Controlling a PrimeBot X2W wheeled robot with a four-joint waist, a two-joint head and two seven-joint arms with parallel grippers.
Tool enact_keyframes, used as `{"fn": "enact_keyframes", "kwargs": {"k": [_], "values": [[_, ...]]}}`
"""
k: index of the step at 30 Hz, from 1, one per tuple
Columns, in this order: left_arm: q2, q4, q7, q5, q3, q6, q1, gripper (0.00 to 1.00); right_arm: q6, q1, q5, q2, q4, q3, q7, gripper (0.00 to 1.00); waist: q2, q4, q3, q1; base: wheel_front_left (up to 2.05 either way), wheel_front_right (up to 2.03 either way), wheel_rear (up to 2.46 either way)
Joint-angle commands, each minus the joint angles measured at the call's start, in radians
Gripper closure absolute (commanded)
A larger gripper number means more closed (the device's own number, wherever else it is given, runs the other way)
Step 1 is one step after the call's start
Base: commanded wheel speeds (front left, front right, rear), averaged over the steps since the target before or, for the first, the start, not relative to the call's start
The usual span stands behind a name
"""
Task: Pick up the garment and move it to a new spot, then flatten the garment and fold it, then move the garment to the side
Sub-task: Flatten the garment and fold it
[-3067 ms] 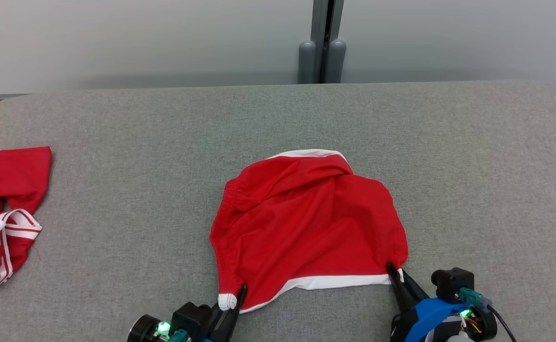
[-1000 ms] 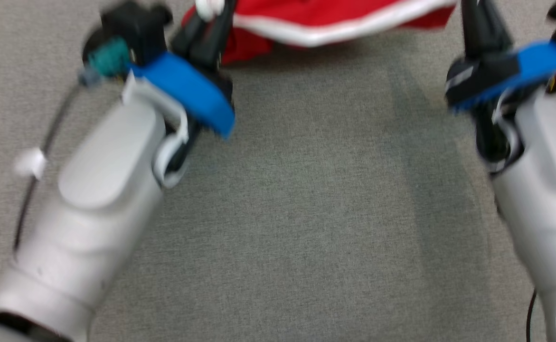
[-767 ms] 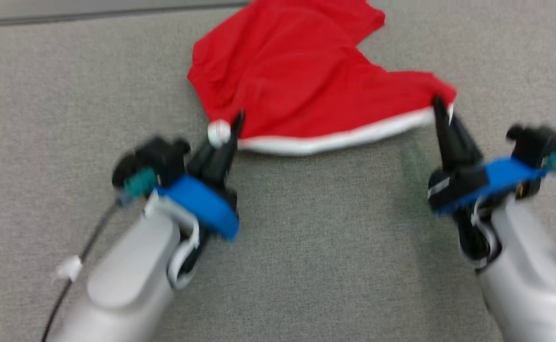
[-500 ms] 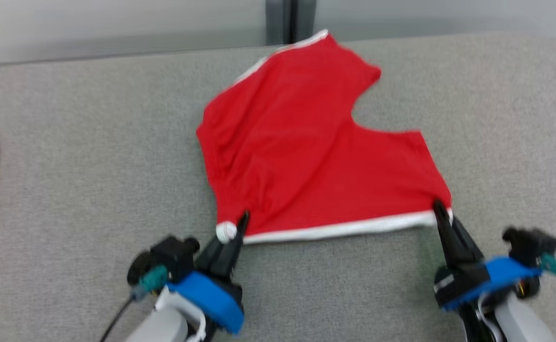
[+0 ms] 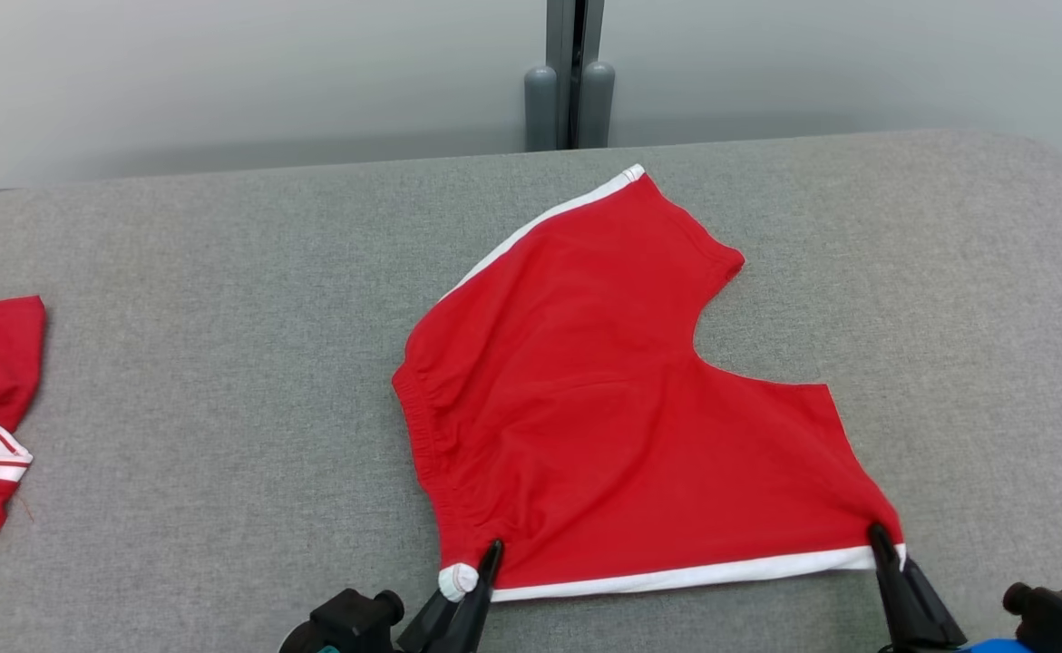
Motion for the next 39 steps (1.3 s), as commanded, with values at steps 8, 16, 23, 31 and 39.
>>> {"fn": "enact_keyframes", "kwargs": {"k": [8,16,23,31,39], "values": [[-0.029,-0.007,-0.005,-0.014,0.007,-0.01,-0.028,1.0,0.0,-0.069,-0.016,-0.011,-0.042,-0.069,0.046,1.0,0.0004,0.01,-0.022,0.0001,0.0,0.0,0.0],[-0.067,0.01,-0.001,-0.016,0.006,-0.027,-0.108,1.0,0.0,-0.252,-0.052,-0.033,-0.009,-0.075,0.093,1.0,0.0004,0.056,0.016,0.0001,0.0,0.0,0.0],[-0.113,0.043,-0.001,-0.027,0.005,-0.044,-0.205,1.0,0.0,-0.444,-0.083,-0.065,0.066,-0.057,0.135,1.0,0.0004,0.105,0.082,0.0001,0.0,0.0,0.0],[-0.153,0.101,-0.003,-0.032,0.019,-0.059,-0.326,1.0,0.0,-0.696,-0.125,-0.085,0.213,-0.012,0.175,1.0,0.0004,0.148,0.17,0.0001,0.0,0.0,0.0],[-0.178,0.142,-0.004,-0.041,0.034,-0.071,-0.434,1.0,0.0,-0.937,-0.151,-0.075,0.408,0.037,0.176,1.0,0.0004,0.183,0.257,0.0001,0.0,0.0,0.0]]}}
